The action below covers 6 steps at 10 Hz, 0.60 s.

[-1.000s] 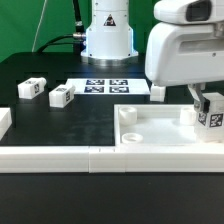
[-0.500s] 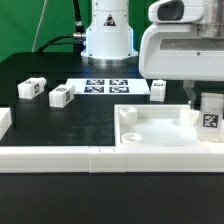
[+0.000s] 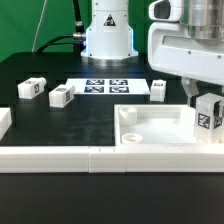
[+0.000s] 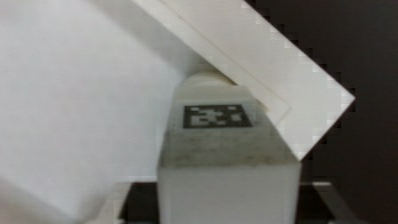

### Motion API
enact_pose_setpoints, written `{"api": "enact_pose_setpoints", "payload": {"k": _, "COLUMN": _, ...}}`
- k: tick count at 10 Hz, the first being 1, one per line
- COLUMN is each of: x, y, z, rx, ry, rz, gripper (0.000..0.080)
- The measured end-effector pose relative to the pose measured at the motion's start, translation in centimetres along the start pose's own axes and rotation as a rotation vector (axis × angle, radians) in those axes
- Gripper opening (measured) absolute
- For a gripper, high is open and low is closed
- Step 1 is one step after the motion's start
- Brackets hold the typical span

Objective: Assemble one leg

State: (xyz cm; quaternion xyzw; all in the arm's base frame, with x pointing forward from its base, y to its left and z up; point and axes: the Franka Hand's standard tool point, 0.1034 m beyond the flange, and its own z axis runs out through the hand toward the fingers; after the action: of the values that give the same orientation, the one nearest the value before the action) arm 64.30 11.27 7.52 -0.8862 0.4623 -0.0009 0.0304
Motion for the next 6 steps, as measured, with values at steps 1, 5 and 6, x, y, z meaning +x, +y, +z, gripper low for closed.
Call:
{"api": "enact_pose_setpoints", "payload": {"k": 1, "x": 0.0, "y": 0.02, "z": 0.0, "rx": 0.002, "ry": -0.006, "rz": 0.028, "gripper": 0.0292}}
{"api": "enact_pose_setpoints", "payload": {"k": 5, "x": -0.12, "y": 0.11, "z": 0.06, "rx": 0.0, "ry": -0.018, "rz": 0.143, "gripper": 0.03}}
{"api": "enact_pose_setpoints", "payload": {"k": 6, "x": -0.46, "y": -0.08, "z": 0.06, "rx": 0.001, "ry": -0.018, "rz": 0.139, "gripper": 0.0479}}
